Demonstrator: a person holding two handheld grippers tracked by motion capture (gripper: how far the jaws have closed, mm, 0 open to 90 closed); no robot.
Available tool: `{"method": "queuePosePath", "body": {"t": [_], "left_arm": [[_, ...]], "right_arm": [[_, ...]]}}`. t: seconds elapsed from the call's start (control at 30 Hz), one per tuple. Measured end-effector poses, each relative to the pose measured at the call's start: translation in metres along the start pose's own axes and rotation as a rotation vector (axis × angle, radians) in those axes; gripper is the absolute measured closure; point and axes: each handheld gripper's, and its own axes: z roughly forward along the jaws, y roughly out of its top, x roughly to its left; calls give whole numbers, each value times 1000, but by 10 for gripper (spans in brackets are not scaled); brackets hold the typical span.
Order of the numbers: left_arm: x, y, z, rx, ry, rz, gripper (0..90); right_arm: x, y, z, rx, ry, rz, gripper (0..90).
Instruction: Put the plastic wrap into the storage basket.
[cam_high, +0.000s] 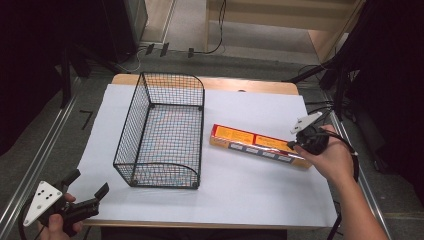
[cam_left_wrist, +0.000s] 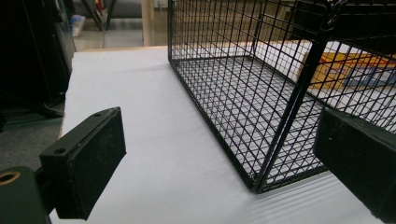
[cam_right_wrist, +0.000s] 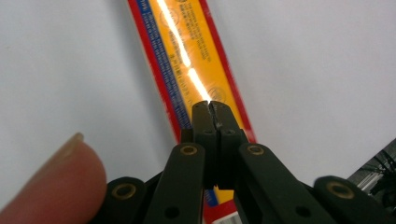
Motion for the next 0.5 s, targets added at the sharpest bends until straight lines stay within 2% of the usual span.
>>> {"method": "queuePosePath", "body": {"t": [0.07, 0.1, 0.17, 0.23, 0.27, 0.37, 0.43, 0.5], "left_arm": [[0, 0, 0, 0, -1, 2, 29], [1, 0, -1, 2, 1, 1, 29], [1, -1, -1, 2, 3, -2, 29], [2, -1, -1, -1, 3, -3, 29], [2, -1, -1, -1, 3, -3, 29], [2, -1, -2, -1, 2, -1, 29], [1, -1, -2, -2, 2, -2, 29], [2, -1, -2, -2, 3, -2, 29]], "right_arm": [[-7, 6, 4, 24, 8, -27, 900], [-10, 8, 6, 35, -3, -36, 900], [-17, 11, 9, 70, -18, -26, 900], [-21, 12, 10, 79, -29, -25, 900], [-28, 13, 14, 114, -40, -8, 900], [-35, 10, 25, 190, -48, 10, 900], [-38, 6, 31, 225, -44, 32, 900], [-41, 3, 36, 238, -51, 46, 900]]}}
